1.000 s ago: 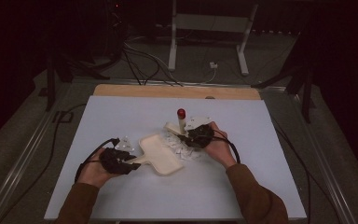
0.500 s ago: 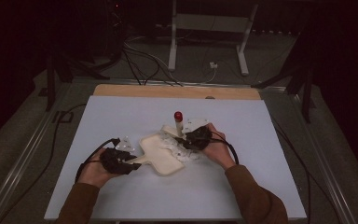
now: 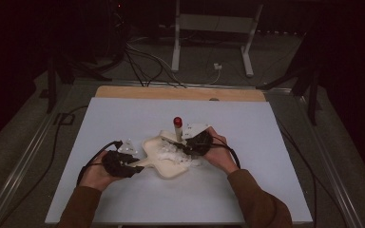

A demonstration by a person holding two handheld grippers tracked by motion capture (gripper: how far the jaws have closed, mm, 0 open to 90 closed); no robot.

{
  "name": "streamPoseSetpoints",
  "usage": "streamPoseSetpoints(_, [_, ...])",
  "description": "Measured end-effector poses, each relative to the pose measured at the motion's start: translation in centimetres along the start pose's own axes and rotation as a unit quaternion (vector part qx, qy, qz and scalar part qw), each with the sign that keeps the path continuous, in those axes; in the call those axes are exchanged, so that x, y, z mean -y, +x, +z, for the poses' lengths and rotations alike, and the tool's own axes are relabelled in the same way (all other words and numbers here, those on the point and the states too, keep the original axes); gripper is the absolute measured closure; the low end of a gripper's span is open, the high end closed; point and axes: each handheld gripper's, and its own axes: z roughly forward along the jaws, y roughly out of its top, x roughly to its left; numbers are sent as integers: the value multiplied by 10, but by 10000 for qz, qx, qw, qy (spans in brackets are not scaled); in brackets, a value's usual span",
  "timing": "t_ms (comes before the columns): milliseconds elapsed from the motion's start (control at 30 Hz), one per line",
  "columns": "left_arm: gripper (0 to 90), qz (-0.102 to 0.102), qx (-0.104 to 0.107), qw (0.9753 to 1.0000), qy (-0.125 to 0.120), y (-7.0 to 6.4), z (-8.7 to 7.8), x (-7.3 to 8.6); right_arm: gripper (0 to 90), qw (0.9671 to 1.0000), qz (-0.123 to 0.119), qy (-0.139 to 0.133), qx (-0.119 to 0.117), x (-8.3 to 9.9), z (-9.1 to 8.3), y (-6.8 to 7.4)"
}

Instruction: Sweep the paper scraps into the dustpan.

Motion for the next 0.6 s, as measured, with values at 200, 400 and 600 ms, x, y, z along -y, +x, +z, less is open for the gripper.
streamPoseSetpoints(200, [658,2,-1,10000,-4,0,0,0,669,9995,3,-118,288,-3,-3,0])
streamPoseSetpoints(400, [658,7,-2,10000,6,0,0,0,670,9974,219,-84,688,-1,-5,-6])
streamPoseSetpoints(600, [658,-4,9,10000,8,0,0,0,670,9950,475,-36,876,2,-8,-13])
